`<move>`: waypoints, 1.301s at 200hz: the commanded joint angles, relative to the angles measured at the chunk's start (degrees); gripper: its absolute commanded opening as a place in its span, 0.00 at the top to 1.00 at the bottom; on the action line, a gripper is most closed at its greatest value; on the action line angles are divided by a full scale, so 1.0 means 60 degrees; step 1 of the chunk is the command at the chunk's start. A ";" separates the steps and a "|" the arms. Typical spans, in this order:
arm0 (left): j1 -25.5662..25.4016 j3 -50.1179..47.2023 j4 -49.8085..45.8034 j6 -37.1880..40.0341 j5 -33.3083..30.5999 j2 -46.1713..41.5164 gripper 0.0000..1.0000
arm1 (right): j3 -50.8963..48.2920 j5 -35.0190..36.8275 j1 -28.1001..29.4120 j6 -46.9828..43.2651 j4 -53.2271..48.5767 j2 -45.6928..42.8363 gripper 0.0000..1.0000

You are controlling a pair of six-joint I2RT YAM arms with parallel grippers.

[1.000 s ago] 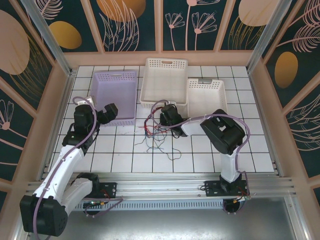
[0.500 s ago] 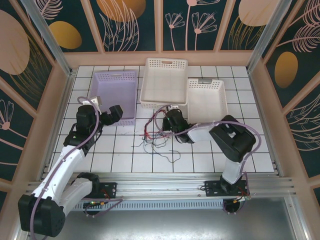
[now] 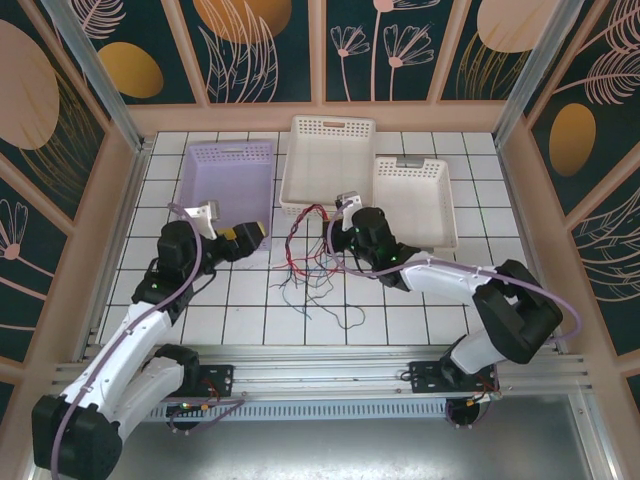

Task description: Untangle the cables

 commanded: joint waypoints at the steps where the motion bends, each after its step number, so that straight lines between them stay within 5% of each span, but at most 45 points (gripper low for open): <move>1: -0.0546 -0.0178 0.0760 -0.0329 0.0349 -0.0112 0.01 | 0.0351 -0.1596 -0.0199 -0.0211 -0.0085 -0.0601 1.00; 132: -0.2822 -0.0942 0.3477 -0.0710 -0.0459 0.1660 0.03 | 0.0514 -0.5036 -0.0758 -0.0207 -0.0200 -0.1594 1.00; 159: -0.2871 -0.1089 0.3737 -0.0733 -0.0423 0.1625 0.15 | 0.0499 -0.4989 -0.0760 -0.0280 -0.0312 -0.1697 1.00; 232: -0.2868 -0.1870 0.4252 -0.0946 0.0301 0.0654 0.72 | 0.0601 -0.4313 -0.0905 -0.0502 -0.1000 -0.1832 1.00; 260: -0.2866 -0.2109 0.4692 -0.1117 0.0641 0.0579 0.76 | 0.0611 -0.4476 -0.0920 -0.0504 -0.1033 -0.1846 1.00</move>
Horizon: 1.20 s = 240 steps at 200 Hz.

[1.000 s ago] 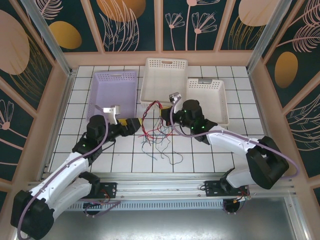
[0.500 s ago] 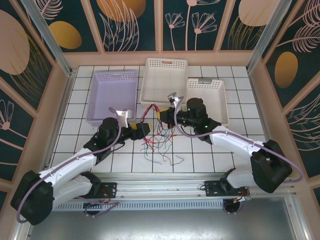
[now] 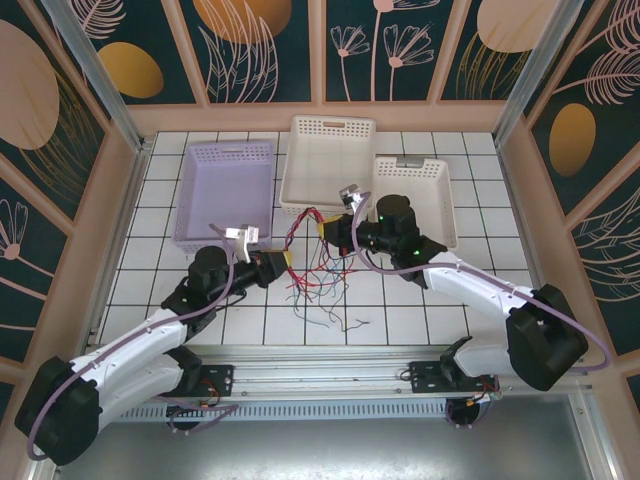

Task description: Untangle the cables

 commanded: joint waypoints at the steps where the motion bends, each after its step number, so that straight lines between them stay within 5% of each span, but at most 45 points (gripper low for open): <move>1: -0.0054 -0.0220 0.0839 -0.0176 0.0545 -0.0128 0.75 | 0.0392 -0.0115 -0.0053 -0.0201 -0.0074 -0.0247 1.00; 35: -0.0052 -0.0375 0.1358 -0.0344 0.0876 -0.0069 0.37 | 0.0322 -0.0471 -0.0038 -0.0141 0.0051 -0.0277 1.00; 53: -0.0045 -0.0409 0.1505 -0.0372 0.1000 0.0003 0.33 | 0.0321 -0.0584 -0.0038 -0.0106 0.0095 -0.0271 1.00; 75: -0.0047 -0.0464 0.1670 -0.0396 0.1225 0.0150 0.46 | 0.0294 -0.0604 -0.0038 -0.0069 0.0139 -0.0304 1.00; 137: -0.0099 -0.0875 0.2404 -0.0703 0.1393 0.0271 0.61 | 0.0278 -0.1132 -0.0038 0.0064 0.0353 -0.0262 1.00; 175: -0.0110 -0.0866 0.2311 -0.0696 0.1205 0.0029 1.00 | 0.0289 -0.0709 -0.0067 -0.0098 0.0040 -0.0337 1.00; 240: -0.0102 -0.0575 0.0974 -0.0763 0.0890 -0.0944 1.00 | 0.1160 0.2294 -0.0361 -0.1179 -0.2115 -0.0394 1.00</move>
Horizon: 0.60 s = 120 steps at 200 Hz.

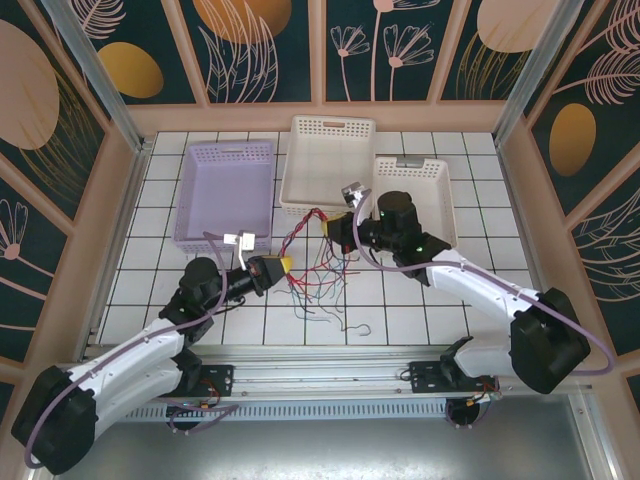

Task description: Untangle the cables

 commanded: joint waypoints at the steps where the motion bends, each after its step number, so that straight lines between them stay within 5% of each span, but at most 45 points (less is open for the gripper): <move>1: -0.0047 0.0227 -0.0614 -0.0041 -0.0050 -0.0238 1.00 | 0.0733 0.1820 -0.0211 -0.0729 -0.0958 -0.0226 1.00; 32: -0.0051 0.0302 -0.0661 -0.0413 0.0156 -0.0022 1.00 | 0.1328 0.3039 -0.0211 -0.1014 -0.1698 0.0008 1.00; 52: -0.0049 0.0355 -0.0528 -0.0743 -0.0037 -0.0031 1.00 | 0.1319 0.2162 -0.0259 -0.0781 -0.1666 -0.0167 1.00; 64: -0.0061 0.0413 -0.0400 -0.0915 -0.0180 -0.0089 1.00 | 0.1105 0.1098 -0.0277 -0.0559 -0.1409 -0.0401 0.76; 84: -0.0048 0.0580 -0.0283 -0.1101 -0.0374 -0.0091 1.00 | 0.0636 -0.0119 -0.0269 0.0176 -0.0741 -0.0799 0.51; 120: -0.0051 0.0894 -0.0046 -0.1219 -0.0465 0.0249 1.00 | -0.0009 -0.1572 -0.0180 0.1559 0.0188 -0.1313 0.32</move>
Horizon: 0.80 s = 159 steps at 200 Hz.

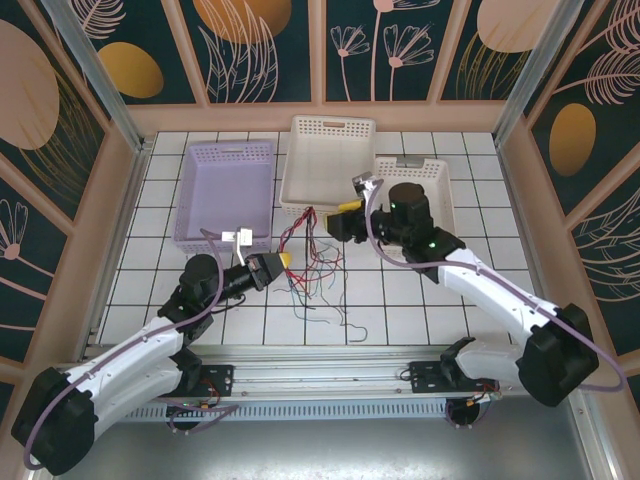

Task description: Untangle the cables

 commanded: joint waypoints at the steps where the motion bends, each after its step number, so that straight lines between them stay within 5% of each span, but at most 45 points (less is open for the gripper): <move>1: -0.0049 0.0513 0.0395 -0.0259 -0.0115 0.0175 1.00 | -0.0424 -0.1350 0.0085 0.1240 0.1026 -0.0434 0.32; 68: -0.0387 0.0910 0.0619 -0.0148 0.0052 0.0902 1.00 | -0.0630 -0.1566 0.1115 0.3463 0.3173 0.0033 0.29; 114: -0.1202 0.1130 0.0530 0.0258 -0.0148 0.1103 1.00 | 0.0199 -0.0837 0.1413 0.3435 0.2826 0.1331 0.32; 159: -0.1357 0.1084 0.0300 0.0504 -0.0389 0.0865 1.00 | 0.0320 -0.0191 0.1452 0.3082 0.2121 0.0968 0.35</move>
